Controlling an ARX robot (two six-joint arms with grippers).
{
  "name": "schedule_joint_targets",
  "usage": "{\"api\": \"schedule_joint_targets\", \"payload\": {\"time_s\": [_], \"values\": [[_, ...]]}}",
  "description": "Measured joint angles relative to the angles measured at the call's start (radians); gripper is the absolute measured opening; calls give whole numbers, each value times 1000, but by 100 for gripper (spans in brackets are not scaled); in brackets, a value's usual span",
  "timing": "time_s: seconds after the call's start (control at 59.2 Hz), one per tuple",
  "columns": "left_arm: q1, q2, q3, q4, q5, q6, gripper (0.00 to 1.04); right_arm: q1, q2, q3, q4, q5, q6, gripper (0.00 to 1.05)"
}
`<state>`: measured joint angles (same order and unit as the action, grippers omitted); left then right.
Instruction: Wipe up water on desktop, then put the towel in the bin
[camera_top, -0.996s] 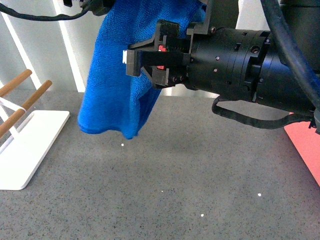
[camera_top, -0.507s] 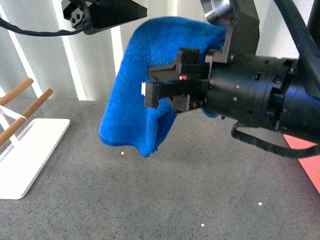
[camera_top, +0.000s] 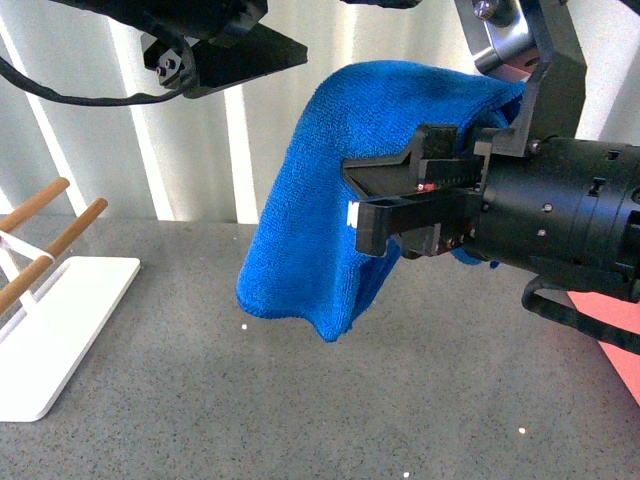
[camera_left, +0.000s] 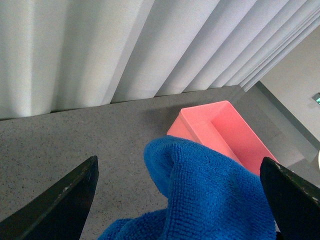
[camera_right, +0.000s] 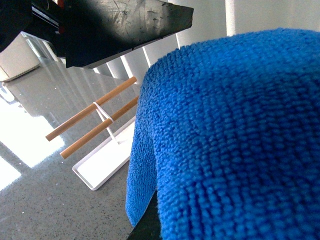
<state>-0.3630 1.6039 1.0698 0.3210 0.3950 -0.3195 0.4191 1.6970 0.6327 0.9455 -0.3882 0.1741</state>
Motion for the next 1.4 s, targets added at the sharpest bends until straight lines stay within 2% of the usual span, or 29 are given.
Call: {"api": "schedule_joint_targets", "payload": {"time_s": [0.017, 0.051, 0.068, 0.084, 0.101, 0.169, 0.236, 0.27, 0.371, 0.54, 0.726, 1.03, 1.114, 1.317, 1.401], "values": [[0, 0, 0, 0, -1, 1, 98, -2, -5, -5, -2, 0, -3, 5], [-14, -1, -12, 41, -71, 26, 95, -5, -11, -11, -3, 1, -4, 5], [-21, -7, -32, 94, -195, 61, 91, -5, -13, -13, -3, 1, -5, 5], [-23, -10, -45, 124, -248, 77, 90, -7, -18, -17, -5, 2, -7, 5], [-24, -19, -74, 179, -343, 110, 86, -7, -19, -18, -6, 2, -7, 5], [-20, -67, -178, 303, -569, 197, 75, -10, -29, -24, -13, 4, -13, 5], [6, -130, -282, 374, -691, 246, 65, -15, -40, -34, -17, 11, -15, 5], [24, -163, -329, 397, -702, 259, 59, -19, -47, -37, -21, 13, -17, 5], [97, -282, -517, 458, -665, 293, 34, -27, -72, -49, -36, 24, -26, 5], [151, -392, -681, 492, -595, 304, 4, -27, -95, -63, -47, 32, -28, 5], [226, -555, -845, 495, -529, 311, 4, -23, -128, -69, -59, 45, -31, 5], [278, -731, -951, 425, -477, 312, 4, -13, -152, -73, -94, 66, -40, 5], [333, -783, -974, 393, -406, 312, 4, -4, -164, -73, -104, 71, -40, 5], [360, -900, -1010, 316, -399, 312, 4, 13, -176, -78, -119, 81, -47, 5], [360, -921, -1046, 343, -397, 312, 4, 18, -176, -85, -119, 100, -48, 5]]}}
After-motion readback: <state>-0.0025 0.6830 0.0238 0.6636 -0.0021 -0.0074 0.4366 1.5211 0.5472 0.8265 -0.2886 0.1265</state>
